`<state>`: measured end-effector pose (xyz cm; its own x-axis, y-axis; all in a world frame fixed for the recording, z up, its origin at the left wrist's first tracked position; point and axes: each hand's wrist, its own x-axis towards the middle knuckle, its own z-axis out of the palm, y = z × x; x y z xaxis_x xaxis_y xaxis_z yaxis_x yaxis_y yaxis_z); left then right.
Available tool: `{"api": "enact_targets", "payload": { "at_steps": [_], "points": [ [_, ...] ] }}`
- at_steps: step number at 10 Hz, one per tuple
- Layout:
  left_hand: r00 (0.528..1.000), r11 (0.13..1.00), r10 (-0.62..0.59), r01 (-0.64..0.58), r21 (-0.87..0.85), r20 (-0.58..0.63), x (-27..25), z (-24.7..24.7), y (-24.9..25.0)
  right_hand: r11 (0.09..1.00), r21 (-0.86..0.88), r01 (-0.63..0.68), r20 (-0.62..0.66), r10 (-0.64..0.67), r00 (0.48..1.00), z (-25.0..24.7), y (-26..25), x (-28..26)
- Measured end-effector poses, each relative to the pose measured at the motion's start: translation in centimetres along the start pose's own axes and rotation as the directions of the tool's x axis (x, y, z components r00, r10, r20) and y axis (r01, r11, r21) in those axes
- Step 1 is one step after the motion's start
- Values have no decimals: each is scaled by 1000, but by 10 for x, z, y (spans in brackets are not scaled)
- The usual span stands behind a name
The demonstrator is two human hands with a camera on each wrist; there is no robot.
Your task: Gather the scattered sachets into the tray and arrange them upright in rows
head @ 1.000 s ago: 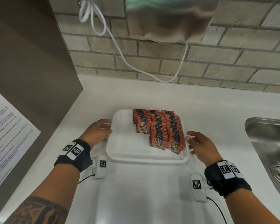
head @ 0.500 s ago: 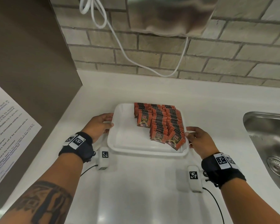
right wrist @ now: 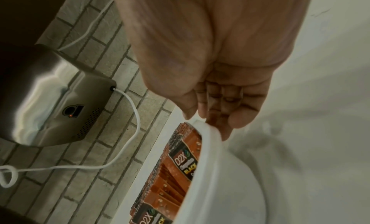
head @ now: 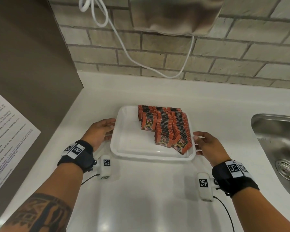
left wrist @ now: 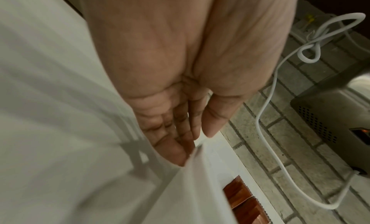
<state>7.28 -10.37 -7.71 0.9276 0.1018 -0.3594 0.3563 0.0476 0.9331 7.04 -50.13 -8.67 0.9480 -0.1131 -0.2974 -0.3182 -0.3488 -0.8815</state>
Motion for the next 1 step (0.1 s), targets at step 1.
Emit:
{"api": "enact_targets", "payload": {
  "at_steps": [1],
  "points": [
    [996,999,14,-9,52,-86,-14,-14,-14,1000,26,8,-55,-6,998,-10,8,-18]
  ]
}}
